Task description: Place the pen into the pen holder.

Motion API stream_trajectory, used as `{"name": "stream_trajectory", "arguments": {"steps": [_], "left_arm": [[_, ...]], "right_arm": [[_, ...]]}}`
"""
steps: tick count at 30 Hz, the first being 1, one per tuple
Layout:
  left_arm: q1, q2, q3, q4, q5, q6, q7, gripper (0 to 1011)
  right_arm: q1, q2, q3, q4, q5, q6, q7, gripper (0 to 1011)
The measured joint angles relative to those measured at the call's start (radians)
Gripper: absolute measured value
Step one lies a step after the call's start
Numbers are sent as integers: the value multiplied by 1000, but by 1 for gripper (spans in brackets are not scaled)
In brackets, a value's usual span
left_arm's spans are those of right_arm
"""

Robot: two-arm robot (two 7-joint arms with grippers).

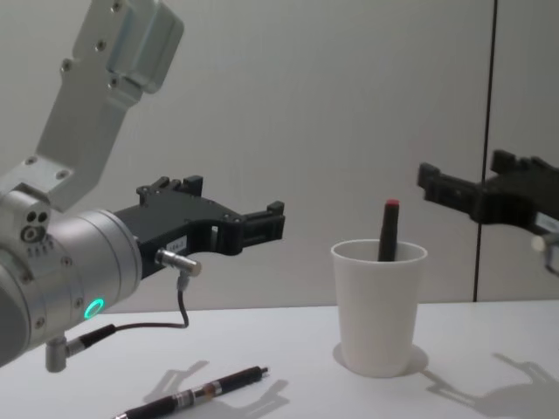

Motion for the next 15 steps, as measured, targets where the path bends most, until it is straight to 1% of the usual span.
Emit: {"name": "stream_trajectory", "arguments": {"steps": [6, 9, 15], "left_arm": [[0, 0, 0, 0, 0, 0, 0, 1001], [0, 0, 0, 0, 0, 0, 0, 1001], [0, 0, 0, 0, 0, 0, 0, 1001]], "right_arm": [[-64, 32, 10, -80, 19, 68, -38, 1001], [-85, 43, 13, -105, 26, 89, -50, 1001], [-144, 72, 21, -177, 43, 149, -85, 1001]]}}
